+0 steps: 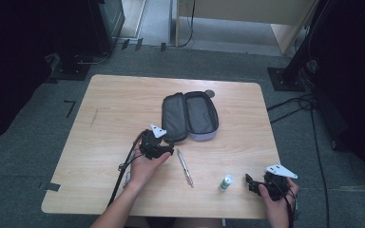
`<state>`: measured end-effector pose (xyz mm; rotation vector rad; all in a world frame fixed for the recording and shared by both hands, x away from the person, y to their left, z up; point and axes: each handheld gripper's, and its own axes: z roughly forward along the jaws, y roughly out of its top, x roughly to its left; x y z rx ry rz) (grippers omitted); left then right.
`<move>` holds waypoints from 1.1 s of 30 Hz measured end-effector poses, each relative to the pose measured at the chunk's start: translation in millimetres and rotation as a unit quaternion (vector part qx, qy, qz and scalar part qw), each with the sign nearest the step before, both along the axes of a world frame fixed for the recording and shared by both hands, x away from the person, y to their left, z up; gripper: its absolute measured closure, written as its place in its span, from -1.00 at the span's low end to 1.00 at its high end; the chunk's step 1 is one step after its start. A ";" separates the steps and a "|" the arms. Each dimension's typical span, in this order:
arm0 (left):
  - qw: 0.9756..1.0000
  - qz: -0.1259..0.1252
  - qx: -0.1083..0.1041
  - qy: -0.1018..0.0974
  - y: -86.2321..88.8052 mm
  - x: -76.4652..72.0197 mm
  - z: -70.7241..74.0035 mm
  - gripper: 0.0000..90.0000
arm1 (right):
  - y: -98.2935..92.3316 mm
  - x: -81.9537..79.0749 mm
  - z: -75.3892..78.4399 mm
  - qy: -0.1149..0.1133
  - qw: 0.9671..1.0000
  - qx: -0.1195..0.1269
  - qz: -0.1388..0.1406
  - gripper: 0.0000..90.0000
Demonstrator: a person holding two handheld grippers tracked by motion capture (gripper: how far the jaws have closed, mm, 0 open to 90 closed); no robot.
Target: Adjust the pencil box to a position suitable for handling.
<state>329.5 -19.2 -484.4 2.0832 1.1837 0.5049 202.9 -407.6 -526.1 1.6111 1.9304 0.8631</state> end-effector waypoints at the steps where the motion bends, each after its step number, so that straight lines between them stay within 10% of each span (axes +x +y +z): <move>1: 1.000 -0.002 0.003 -0.004 -2.7 -0.4 -0.5 -0.25 | 0.0 0.0 0.0 0.000 1.000 0.000 0.000 -0.83; 9: 0.999 -0.038 -0.004 -0.030 -21.8 0.7 -1.7 0.30 | -0.1 0.0 0.0 0.000 1.000 0.000 0.000 -0.83; 24: 0.994 -0.023 0.084 -0.062 -68.6 14.2 -7.4 -0.01 | -0.7 -0.1 0.1 0.000 1.000 0.003 0.003 -0.83; 29: 0.990 -0.011 0.118 -0.074 -69.3 18.3 -9.3 0.11 | -0.8 -0.2 0.1 0.000 1.000 0.003 0.004 -0.82; 33: 0.991 -0.001 0.115 -0.064 -59.8 23.7 -7.5 0.17 | -0.5 -0.1 0.1 0.000 1.000 0.003 0.004 -0.82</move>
